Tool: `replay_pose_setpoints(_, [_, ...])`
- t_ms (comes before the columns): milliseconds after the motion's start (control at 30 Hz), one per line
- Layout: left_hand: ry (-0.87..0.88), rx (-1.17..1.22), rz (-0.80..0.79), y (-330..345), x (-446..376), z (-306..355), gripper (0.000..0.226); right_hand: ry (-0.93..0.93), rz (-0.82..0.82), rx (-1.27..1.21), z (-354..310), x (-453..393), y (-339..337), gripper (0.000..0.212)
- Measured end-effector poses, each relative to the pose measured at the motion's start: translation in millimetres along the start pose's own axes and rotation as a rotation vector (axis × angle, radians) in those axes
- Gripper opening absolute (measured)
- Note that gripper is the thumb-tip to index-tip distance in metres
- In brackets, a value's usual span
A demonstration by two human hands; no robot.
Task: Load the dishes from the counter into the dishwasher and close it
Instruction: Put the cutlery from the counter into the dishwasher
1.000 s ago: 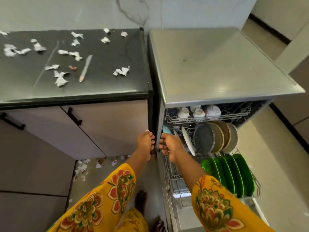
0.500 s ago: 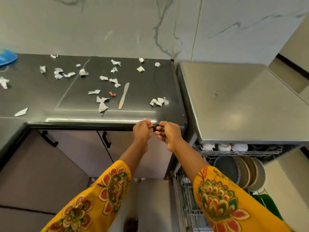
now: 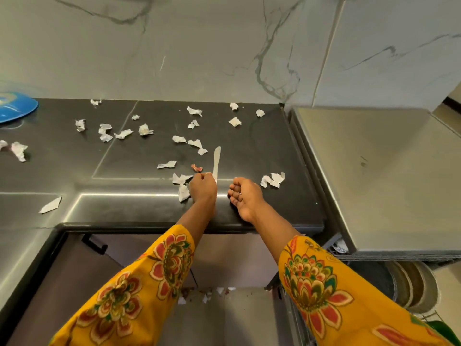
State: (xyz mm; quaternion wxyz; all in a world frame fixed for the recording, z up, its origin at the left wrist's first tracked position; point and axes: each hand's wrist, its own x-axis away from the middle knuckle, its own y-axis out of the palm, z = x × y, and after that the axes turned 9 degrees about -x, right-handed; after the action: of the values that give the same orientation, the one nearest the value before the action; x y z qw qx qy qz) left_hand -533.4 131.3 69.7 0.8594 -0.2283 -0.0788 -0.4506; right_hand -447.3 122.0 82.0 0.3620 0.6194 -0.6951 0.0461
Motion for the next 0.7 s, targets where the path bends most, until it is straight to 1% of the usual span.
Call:
replay_pose_setpoints(33, [0.001,-0.026,-0.004,-0.9,-7.1,2.4,0.027,0.001,-0.006,-0.01,-0.7,-4.7,6.3,0.028])
replay_pose_setpoints(100, [-0.007,-0.057,-0.019,-1.1,-17.9,7.7,0.03,0.011,-0.033,-0.021,-2.4,-11.9,16.5,0.024])
replay_pose_setpoints(133, [-0.019,-0.051,-0.035,-1.0,-22.5,10.3,0.032,0.031,-0.028,-0.009,-3.0,-15.0,19.9,0.026])
replay_pose_setpoints(267, [-0.055,-0.083,-0.178,2.9,-31.2,20.0,0.04,0.07,-0.029,0.002,-6.7,-30.6,30.8,0.045])
replay_pose_setpoints(333, [-0.078,-0.115,-0.215,6.4,-34.0,24.9,0.037,0.072,-0.042,0.035,-8.8,-35.1,33.8,0.041])
replay_pose_setpoints(400, [-0.102,-0.156,-0.2,9.7,-36.2,30.2,0.031,0.086,-0.026,0.046,-11.1,-38.4,37.5,0.032])
replay_pose_setpoints(433, [-0.1,-0.197,-0.193,10.9,-38.3,31.8,0.029,0.092,-0.016,0.052,-12.6,-39.5,37.7,0.034])
replay_pose_setpoints(533, [-0.065,-0.308,-0.146,12.2,-46.1,32.0,0.028,0.112,-0.018,0.04,-15.5,-42.9,32.8,0.061])
replay_pose_setpoints(567, [-0.054,-0.333,-0.128,12.5,-47.6,31.4,0.026,0.116,-0.029,0.024,-16.1,-42.5,31.8,0.065])
replay_pose_setpoints(700, [0.013,-0.445,-0.102,14.9,-48.9,30.7,0.023,0.113,-0.028,-0.033,-16.1,-38.2,29.5,0.069])
